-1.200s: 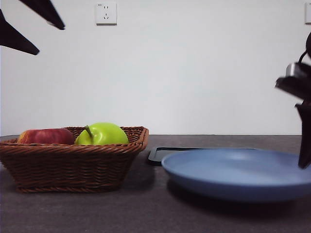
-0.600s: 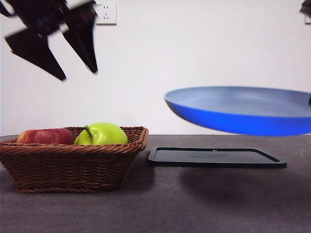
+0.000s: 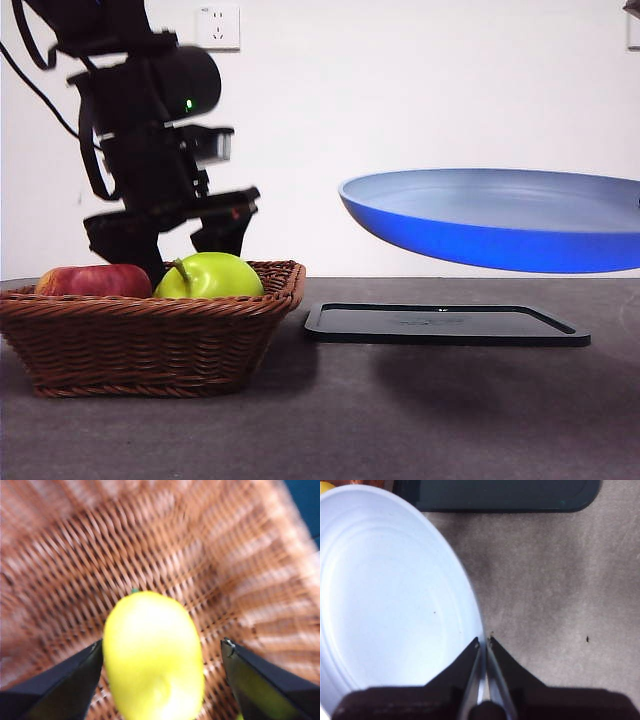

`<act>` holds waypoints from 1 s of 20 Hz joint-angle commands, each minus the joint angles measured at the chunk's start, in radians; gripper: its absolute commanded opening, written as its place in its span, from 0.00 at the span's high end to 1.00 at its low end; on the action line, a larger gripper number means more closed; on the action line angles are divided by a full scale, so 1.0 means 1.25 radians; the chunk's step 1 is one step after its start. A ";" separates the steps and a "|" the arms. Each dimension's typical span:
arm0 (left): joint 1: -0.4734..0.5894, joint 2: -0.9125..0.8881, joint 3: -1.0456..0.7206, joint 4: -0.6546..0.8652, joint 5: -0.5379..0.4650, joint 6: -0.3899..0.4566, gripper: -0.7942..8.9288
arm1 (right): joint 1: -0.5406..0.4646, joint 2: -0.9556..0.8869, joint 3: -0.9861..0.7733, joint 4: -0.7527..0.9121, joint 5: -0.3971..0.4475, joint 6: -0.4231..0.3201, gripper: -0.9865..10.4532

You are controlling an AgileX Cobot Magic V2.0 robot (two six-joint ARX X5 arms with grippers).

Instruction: Take the lemon from the basket,put the lemon in the plate,hand out the plate

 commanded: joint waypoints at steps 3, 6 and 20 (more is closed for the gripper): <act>-0.007 0.029 0.015 0.027 -0.002 0.012 0.51 | 0.001 0.005 0.011 0.007 -0.001 -0.001 0.91; -0.007 0.029 0.015 0.019 -0.003 0.030 0.58 | 0.001 0.005 0.011 0.007 -0.001 -0.001 0.91; -0.122 -0.366 0.016 0.004 0.104 0.026 0.74 | 0.004 0.079 0.011 0.048 -0.007 0.057 0.91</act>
